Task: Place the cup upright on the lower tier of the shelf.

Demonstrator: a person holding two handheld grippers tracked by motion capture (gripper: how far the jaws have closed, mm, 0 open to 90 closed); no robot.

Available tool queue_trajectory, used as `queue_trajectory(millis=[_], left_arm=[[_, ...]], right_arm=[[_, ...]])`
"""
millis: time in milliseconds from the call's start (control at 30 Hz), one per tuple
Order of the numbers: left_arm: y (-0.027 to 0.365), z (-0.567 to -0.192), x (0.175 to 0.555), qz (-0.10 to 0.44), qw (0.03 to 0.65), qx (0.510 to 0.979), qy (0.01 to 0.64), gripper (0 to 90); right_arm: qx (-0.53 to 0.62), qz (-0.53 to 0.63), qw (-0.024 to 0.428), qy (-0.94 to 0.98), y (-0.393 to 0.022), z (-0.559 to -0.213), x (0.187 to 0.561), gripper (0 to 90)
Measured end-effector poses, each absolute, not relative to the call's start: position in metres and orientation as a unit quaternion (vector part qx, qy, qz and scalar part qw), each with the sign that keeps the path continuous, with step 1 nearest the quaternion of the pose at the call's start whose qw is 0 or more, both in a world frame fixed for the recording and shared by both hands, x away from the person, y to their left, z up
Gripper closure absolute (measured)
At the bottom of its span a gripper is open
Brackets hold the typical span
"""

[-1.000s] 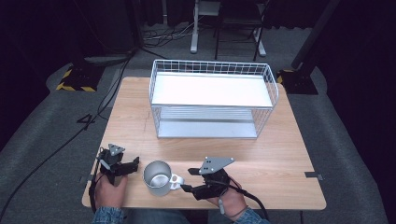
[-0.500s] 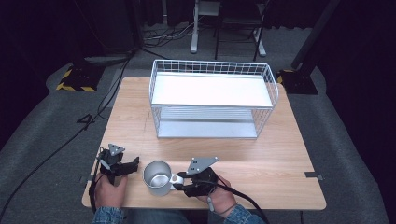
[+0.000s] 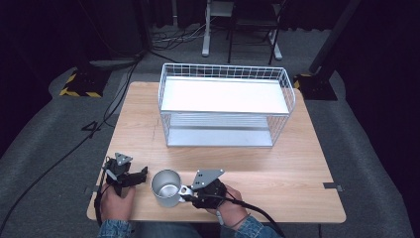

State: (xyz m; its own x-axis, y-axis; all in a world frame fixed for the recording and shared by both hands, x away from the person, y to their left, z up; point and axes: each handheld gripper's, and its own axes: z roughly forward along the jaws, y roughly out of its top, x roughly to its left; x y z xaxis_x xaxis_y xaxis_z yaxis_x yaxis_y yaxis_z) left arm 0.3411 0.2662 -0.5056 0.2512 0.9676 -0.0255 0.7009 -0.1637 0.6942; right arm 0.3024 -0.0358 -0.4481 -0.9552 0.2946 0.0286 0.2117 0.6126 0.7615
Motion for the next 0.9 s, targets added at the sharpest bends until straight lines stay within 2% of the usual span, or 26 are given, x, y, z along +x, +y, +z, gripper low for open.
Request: queue_trajectory(millis=[433,900], left_arm=[[0.266,-0.506,0.341,0.219,0.303,0.731,0.571,15.0],[0.266,-0.506,0.341,0.218,0.304,0.730,0.572,15.0]], right_arm=[[0.147,0.441,0.088,0.881,-0.038,-0.440,0.299,71.4],[0.188,0.464,0.120,0.857,-0.049,-0.413,0.325,71.3]])
